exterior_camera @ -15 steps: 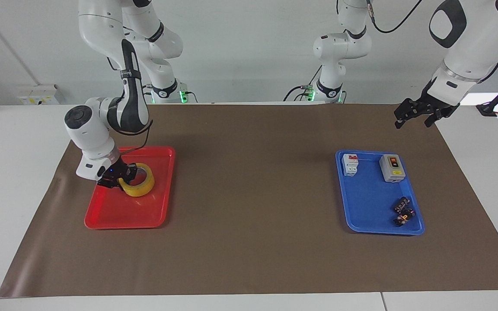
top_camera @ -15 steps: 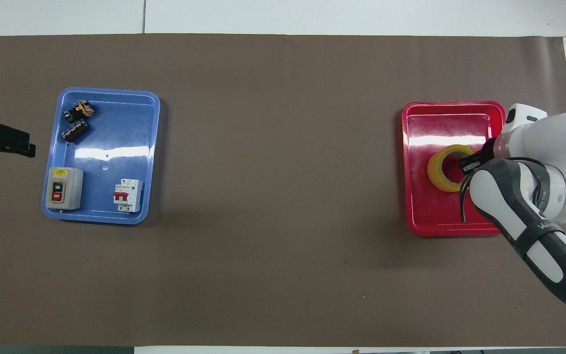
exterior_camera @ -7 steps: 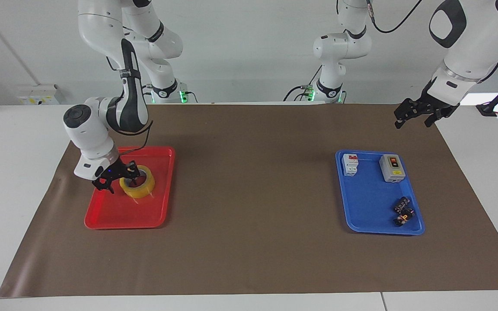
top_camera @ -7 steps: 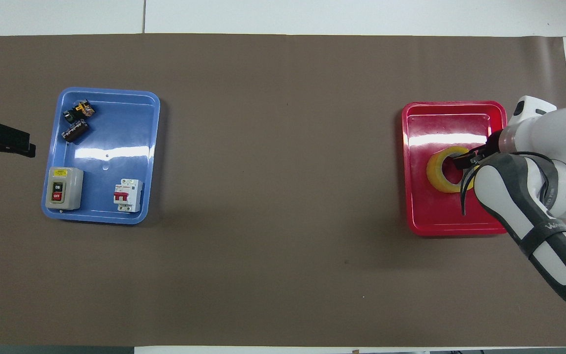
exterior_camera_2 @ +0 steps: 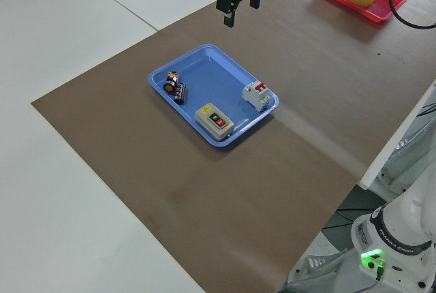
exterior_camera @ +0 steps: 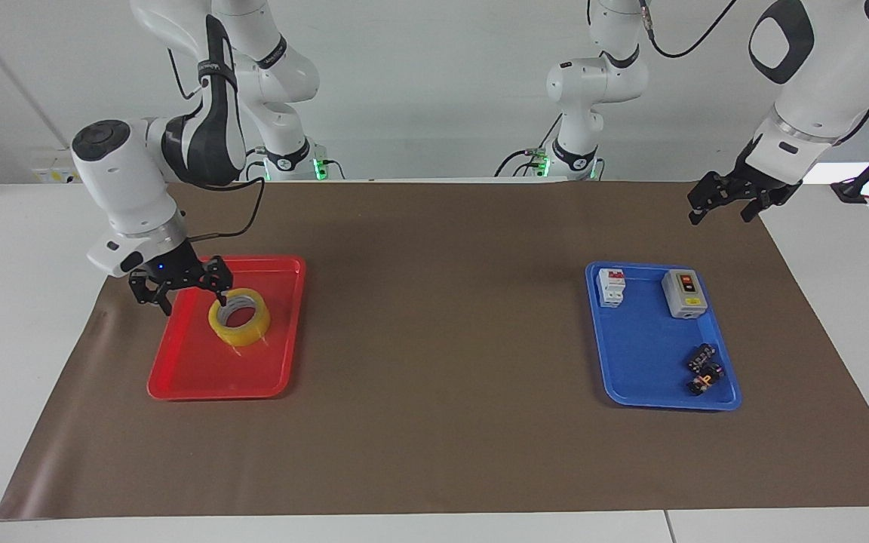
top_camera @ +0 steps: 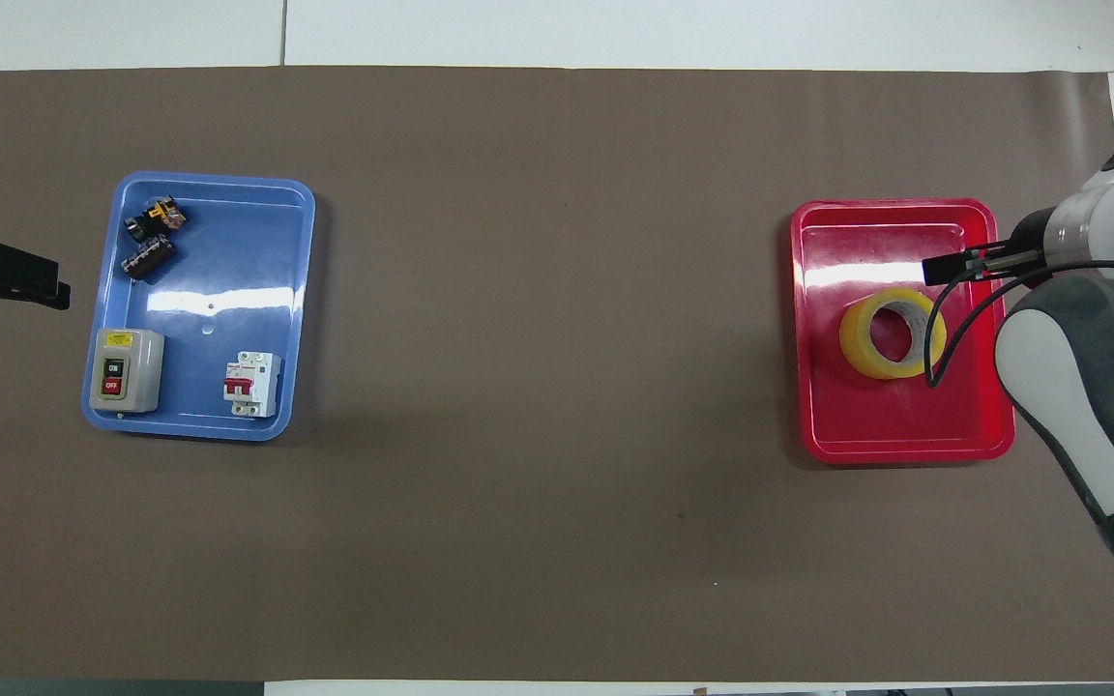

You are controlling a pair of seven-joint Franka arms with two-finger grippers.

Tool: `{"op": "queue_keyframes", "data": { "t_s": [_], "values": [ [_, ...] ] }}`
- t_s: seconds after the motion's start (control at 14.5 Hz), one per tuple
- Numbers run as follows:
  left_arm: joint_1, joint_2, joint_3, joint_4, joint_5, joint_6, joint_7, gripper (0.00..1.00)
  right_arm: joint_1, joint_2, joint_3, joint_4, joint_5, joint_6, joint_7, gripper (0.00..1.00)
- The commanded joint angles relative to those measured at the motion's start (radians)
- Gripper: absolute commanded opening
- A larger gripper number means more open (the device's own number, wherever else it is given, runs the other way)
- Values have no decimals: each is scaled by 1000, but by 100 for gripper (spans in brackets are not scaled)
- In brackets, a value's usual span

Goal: Place and move tape with both arms

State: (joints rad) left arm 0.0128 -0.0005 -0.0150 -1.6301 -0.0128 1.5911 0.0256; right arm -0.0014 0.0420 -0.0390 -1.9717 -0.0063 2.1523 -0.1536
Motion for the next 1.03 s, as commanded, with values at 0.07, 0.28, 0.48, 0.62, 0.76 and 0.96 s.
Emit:
{"op": "queue_keyframes", "data": {
  "t_s": [0.07,0.28,0.48,0.62,0.76,0.96],
  "values": [
    [2,-22,3,-17,4,-2,16,100,12,-53,5,136,-35,-239,161,100],
    [2,-22,3,-17,4,-2,16,100,5,-56,2,288,-18,-428,227,100],
    [2,-22,3,-17,4,-2,16,100,0,-47,-1,419,-12,-631,319,100],
    [2,-21,3,-17,4,-2,16,100,-2,-45,-2,427,-11,-664,344,100],
    [2,-22,3,-17,4,-2,16,100,12,-66,-9,386,-11,-661,336,100],
    [2,-22,3,-17,4,-2,16,100,37,-68,-22,379,-24,-658,309,100]
  ]
}}
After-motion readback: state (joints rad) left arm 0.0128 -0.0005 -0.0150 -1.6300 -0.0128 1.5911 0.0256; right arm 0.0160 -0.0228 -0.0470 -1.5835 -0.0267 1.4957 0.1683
